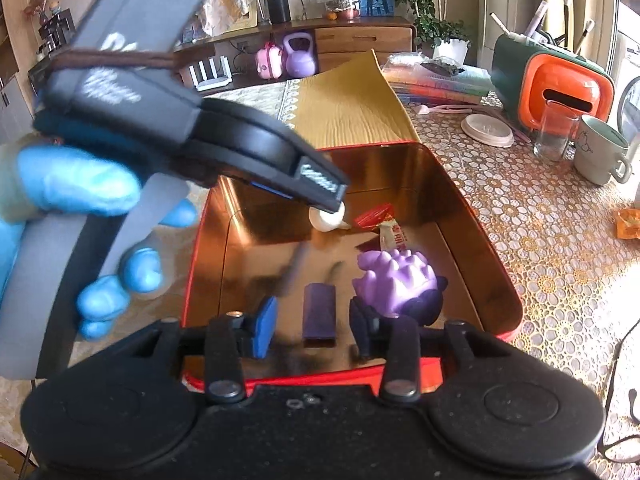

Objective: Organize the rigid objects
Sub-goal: 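Open right tool to drop purple block while left tool releases cream ball, then withdraw both open tools from the tin toward the remaining items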

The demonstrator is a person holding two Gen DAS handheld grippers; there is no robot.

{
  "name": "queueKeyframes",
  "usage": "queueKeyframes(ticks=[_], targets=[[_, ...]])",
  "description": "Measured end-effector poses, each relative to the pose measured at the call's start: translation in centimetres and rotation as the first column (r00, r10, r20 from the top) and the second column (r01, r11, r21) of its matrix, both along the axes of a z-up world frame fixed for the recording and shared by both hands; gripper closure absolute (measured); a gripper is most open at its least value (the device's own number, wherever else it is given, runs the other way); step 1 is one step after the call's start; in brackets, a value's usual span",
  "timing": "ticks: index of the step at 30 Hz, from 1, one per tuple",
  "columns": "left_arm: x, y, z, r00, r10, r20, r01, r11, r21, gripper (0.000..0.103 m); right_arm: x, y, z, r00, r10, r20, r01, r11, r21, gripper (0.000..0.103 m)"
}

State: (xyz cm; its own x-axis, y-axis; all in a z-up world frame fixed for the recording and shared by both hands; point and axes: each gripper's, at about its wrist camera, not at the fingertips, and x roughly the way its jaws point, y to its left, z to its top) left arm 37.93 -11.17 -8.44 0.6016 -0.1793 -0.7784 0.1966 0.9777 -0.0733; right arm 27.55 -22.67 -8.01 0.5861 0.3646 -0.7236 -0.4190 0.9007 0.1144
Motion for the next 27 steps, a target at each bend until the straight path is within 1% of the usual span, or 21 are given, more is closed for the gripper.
queueKeyframes(ticks=[2,3,4,5,6,8,12,14,20,22,24,26,27], targets=[[-0.6,0.2,0.6,1.0,0.0,0.015,0.0,1.0,0.001,0.071,-0.3,-0.2,0.4,1.0,-0.003,0.003,0.003,1.0,0.004,0.06],[-1.0,0.4,1.0,1.0,-0.001,0.026,0.001,1.0,0.0,0.068,-0.5,-0.2,0.5,1.0,-0.002,0.005,0.002,1.0,0.005,0.059],[-1.5,0.7,1.4,0.999,-0.002,0.038,0.002,1.0,-0.004,0.061,-0.7,-0.3,0.7,1.0,-0.002,0.007,0.002,1.0,0.004,0.058],[-2.0,0.9,1.8,0.999,0.001,0.053,0.0,1.0,-0.005,0.045,-0.9,-0.4,0.9,1.0,-0.003,0.009,0.003,1.0,0.004,0.057],[-2.5,1.1,2.2,0.997,0.002,0.073,-0.002,1.0,-0.007,0.034,-1.1,-0.5,1.1,1.0,-0.005,0.011,0.005,1.0,0.005,0.057],[-3.7,1.6,3.0,0.994,0.001,0.109,0.0,1.0,-0.01,0.033,-1.5,-0.7,1.5,1.0,-0.005,0.014,0.005,1.0,0.009,0.056],[-5.4,2.6,4.2,0.992,-0.002,0.124,0.006,0.999,-0.031,0.033,-2.4,-0.8,2.5,1.0,-0.008,0.026,0.007,1.0,0.023,0.053],[-6.3,3.1,4.7,0.991,-0.004,0.13,0.009,0.999,-0.038,0.033,-2.9,-0.8,3.1,0.999,-0.006,0.038,0.005,1.0,0.031,0.049],[-9.8,4.6,6.2,0.986,-0.021,0.167,0.03,0.998,-0.048,0.033,-4.5,-0.6,4.5,0.998,0.006,0.065,-0.009,0.999,0.05,0.041],[-11.0,5.3,6.6,0.985,-0.023,0.173,0.034,0.998,-0.061,0.033,-5.0,-0.5,4.9,0.997,0.009,0.071,-0.013,0.998,0.057,0.039],[-12.4,6.2,7.1,0.983,-0.007,0.182,0.022,0.997,-0.08,0.033,-5.5,-0.3,5.2,0.997,0.013,0.077,-0.018,0.998,0.058,0.037],[-13.5,7.0,7.4,0.983,0.002,0.185,0.015,0.995,-0.095,0.033,-6.0,0.0,5.4,0.996,0.019,0.082,-0.023,0.998,0.057,0.033],[-14.2,7.5,7.6,0.983,0.007,0.185,0.012,0.995,-0.102,0.033,-6.2,0.2,5.5,0.996,0.023,0.083,-0.027,0.998,0.058,0.032]])
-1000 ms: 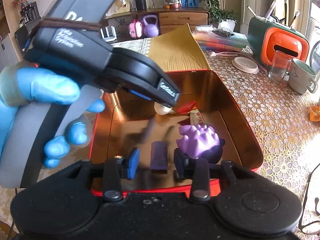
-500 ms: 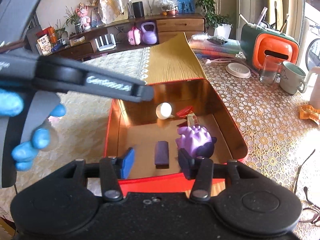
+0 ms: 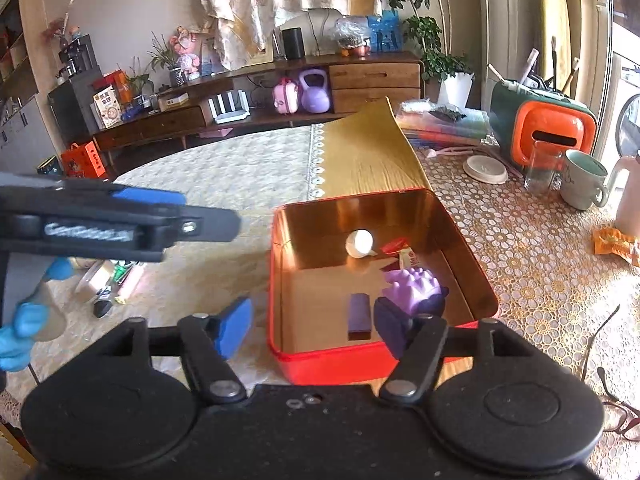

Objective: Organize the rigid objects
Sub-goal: 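Withdraw both open tools from the tin toward the remaining items, then close left tool on round tan lid while right tool grasps pink marker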

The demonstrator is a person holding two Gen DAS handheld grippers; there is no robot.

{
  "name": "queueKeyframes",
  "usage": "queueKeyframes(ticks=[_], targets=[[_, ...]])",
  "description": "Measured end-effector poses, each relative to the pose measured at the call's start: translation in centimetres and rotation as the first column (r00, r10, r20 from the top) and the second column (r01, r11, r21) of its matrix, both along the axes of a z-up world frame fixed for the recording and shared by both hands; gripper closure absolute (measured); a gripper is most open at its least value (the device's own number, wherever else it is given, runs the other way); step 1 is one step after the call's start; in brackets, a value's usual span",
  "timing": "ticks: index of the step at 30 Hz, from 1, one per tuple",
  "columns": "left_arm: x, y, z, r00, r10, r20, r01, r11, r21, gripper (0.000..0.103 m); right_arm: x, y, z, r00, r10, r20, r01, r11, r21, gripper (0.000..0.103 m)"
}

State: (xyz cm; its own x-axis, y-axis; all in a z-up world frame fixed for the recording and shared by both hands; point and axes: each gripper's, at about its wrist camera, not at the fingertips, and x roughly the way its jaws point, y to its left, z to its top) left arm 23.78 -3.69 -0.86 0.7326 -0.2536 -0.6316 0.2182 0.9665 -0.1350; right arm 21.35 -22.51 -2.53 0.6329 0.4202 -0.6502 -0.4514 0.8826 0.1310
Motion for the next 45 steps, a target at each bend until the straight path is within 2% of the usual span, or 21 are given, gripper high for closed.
queueKeyframes(ticks=[2,9,12,23,31,39,45], targets=[[-1.3,0.9,0.2,1.0,0.009,0.0,-0.009,1.0,-0.011,0.03,-0.4,0.4,0.2,1.0,0.009,0.001,-0.009,1.0,0.002,0.029],[-5.6,4.9,0.6,0.996,0.087,0.019,-0.087,0.996,-0.009,0.029,-2.5,3.1,0.7,0.996,0.09,0.014,-0.091,0.996,0.019,0.019],[-7.0,6.8,0.4,0.992,0.12,0.028,-0.12,0.993,0.0,0.023,-3.4,4.7,0.9,0.99,0.134,0.032,-0.135,0.991,0.015,0.013],[-11.2,13.9,-0.9,0.955,0.297,0.023,-0.296,0.954,-0.039,0.017,-5.2,10.4,0.4,0.974,0.224,0.043,-0.225,0.974,0.032,0.001],[-11.9,18.4,-3.9,0.914,0.4,-0.066,-0.405,0.911,-0.078,0.016,-5.4,14.1,-0.8,0.958,0.285,0.02,-0.285,0.958,0.022,0.0],[-11.8,20.9,-6.4,0.889,0.442,-0.118,-0.454,0.885,-0.103,0.016,-4.7,17.3,-2.5,0.938,0.345,0.006,-0.345,0.938,-0.032,0.001],[-10.5,21.4,-7.9,0.887,0.441,-0.139,-0.456,0.884,-0.101,0.016,-2.1,18.6,-3.8,0.947,0.322,-0.017,-0.322,0.945,-0.065,0.005]])
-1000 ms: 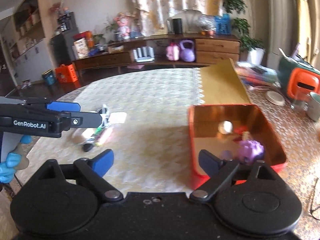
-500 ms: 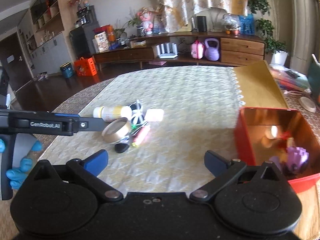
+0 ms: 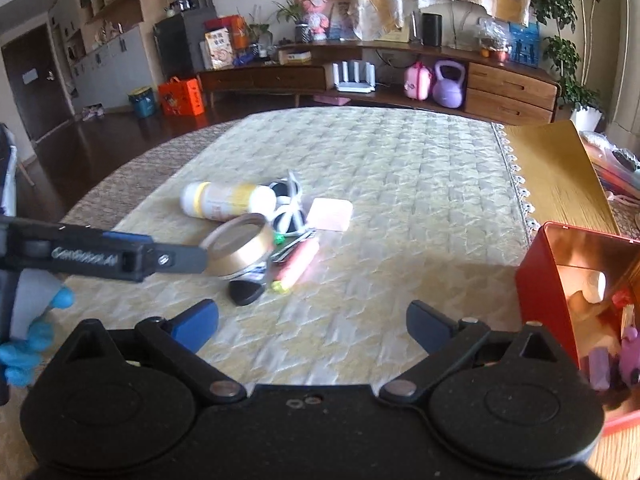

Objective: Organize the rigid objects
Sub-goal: 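Close left tool on round tan lid while right tool grasps pink marker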

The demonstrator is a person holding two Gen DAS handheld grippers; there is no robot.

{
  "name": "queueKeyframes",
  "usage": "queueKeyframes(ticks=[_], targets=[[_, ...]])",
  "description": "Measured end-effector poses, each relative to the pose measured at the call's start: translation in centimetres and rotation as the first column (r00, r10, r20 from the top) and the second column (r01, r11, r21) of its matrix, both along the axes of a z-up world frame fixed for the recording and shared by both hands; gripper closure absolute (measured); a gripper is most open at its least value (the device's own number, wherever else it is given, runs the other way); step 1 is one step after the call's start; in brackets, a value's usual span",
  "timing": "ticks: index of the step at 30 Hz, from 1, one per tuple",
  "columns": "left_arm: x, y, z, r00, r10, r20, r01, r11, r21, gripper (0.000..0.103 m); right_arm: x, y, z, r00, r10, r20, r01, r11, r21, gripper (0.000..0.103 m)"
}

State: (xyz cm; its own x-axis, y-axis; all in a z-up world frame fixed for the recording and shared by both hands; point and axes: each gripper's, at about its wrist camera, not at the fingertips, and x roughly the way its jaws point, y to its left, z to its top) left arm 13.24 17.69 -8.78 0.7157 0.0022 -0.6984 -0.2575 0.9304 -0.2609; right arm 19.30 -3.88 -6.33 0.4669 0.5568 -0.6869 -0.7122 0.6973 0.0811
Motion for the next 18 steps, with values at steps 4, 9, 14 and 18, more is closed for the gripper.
queueKeyframes(ticks=[4,9,14,18], targets=[[0.8,0.1,-0.8,1.0,-0.016,0.006,0.016,1.0,0.007,0.016,2.0,0.7,-0.7,1.0,-0.001,-0.018,0.001,1.0,-0.008,0.007],[1.9,0.2,-1.9,0.999,-0.035,0.004,0.035,0.999,0.025,0.016,4.2,1.5,-1.2,0.997,-0.009,-0.081,0.01,1.0,0.007,0.011],[3.1,0.6,-2.9,0.999,-0.031,-0.009,0.031,0.999,0.014,0.016,5.6,3.2,-1.9,0.992,-0.009,-0.124,0.009,1.0,0.0,0.016],[3.8,1.6,-3.8,0.999,0.005,-0.032,-0.005,1.0,-0.022,0.016,6.5,4.6,-2.5,0.988,-0.001,-0.156,0.001,1.0,0.002,0.021]])
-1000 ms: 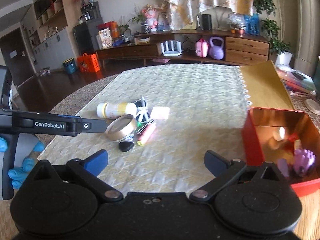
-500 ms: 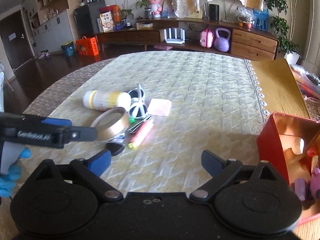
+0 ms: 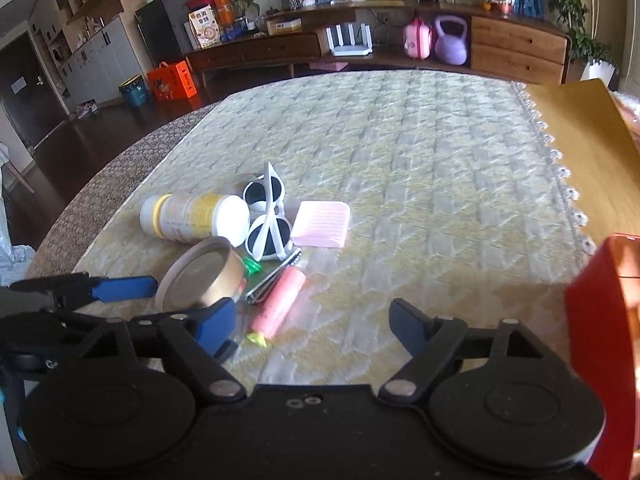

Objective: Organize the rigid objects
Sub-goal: 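Close left tool on round tan lid while right tool grasps pink marker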

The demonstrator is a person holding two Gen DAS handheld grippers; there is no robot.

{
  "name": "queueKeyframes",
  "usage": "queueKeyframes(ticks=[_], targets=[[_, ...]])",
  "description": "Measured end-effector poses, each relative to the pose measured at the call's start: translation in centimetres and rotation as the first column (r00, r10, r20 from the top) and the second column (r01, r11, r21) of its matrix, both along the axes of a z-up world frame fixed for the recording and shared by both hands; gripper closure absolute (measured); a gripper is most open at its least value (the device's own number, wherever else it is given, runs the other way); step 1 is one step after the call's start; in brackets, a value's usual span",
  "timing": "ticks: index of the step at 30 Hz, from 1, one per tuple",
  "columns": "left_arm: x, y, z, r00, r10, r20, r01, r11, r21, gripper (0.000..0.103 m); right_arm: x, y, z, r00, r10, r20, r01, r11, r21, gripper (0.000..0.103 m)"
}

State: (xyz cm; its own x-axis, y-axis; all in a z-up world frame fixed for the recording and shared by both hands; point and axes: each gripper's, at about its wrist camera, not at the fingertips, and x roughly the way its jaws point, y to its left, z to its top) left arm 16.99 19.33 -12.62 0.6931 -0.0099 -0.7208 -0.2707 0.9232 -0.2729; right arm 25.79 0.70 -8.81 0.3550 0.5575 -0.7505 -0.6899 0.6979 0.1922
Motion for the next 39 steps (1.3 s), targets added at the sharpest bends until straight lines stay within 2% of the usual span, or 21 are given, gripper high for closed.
queueKeyframes(ticks=[3,5,11,18,22,25,27,29,35,39], targets=[[0.0,0.6,-0.3,1.0,0.001,0.019,-0.001,1.0,-0.018,0.016,0.9,0.2,-0.5,0.999,-0.01,-0.051,0.012,1.0,0.028,0.025],[-0.1,0.9,-0.4,0.999,-0.016,0.041,0.018,0.999,-0.031,0.016,1.5,0.0,-1.0,0.997,-0.024,-0.077,0.027,0.999,0.03,0.032],[0.1,0.6,-0.8,0.994,-0.075,0.076,0.073,0.997,0.025,0.016,2.1,0.8,-1.7,0.994,0.005,-0.11,-0.003,1.0,0.022,0.042],[0.4,0.3,-0.9,0.992,-0.092,0.092,0.086,0.994,0.064,0.016,1.8,2.6,-2.1,0.996,0.024,-0.089,-0.026,0.999,-0.019,0.047],[0.4,0.4,-1.0,0.991,-0.09,0.102,0.084,0.994,0.065,0.016,1.1,3.3,-2.1,0.999,0.037,-0.04,-0.039,0.998,-0.058,0.055],[0.3,0.3,-1.1,0.99,-0.092,0.11,0.084,0.994,0.075,0.016,0.9,3.5,-2.0,0.998,0.056,-0.038,-0.058,0.996,-0.063,0.066],[0.2,0.2,-1.1,0.988,-0.099,0.115,0.09,0.993,0.082,0.022,0.8,3.5,-2.0,0.997,0.068,-0.035,-0.071,0.995,-0.074,0.072],[0.1,0.1,-1.1,0.987,-0.106,0.119,0.097,0.992,0.081,0.026,0.6,3.7,-2.1,0.996,0.085,-0.004,-0.085,0.989,-0.121,0.085],[-0.1,0.1,-1.1,0.988,-0.1,0.116,0.088,0.991,0.101,0.026,0.2,4.0,-2.0,0.994,0.107,0.032,-0.101,0.982,-0.16,0.087],[-0.4,0.0,-0.9,0.99,-0.092,0.107,0.079,0.99,0.121,0.026,-0.1,3.3,-1.9,0.996,0.09,0.026,-0.085,0.987,-0.138,0.088]])
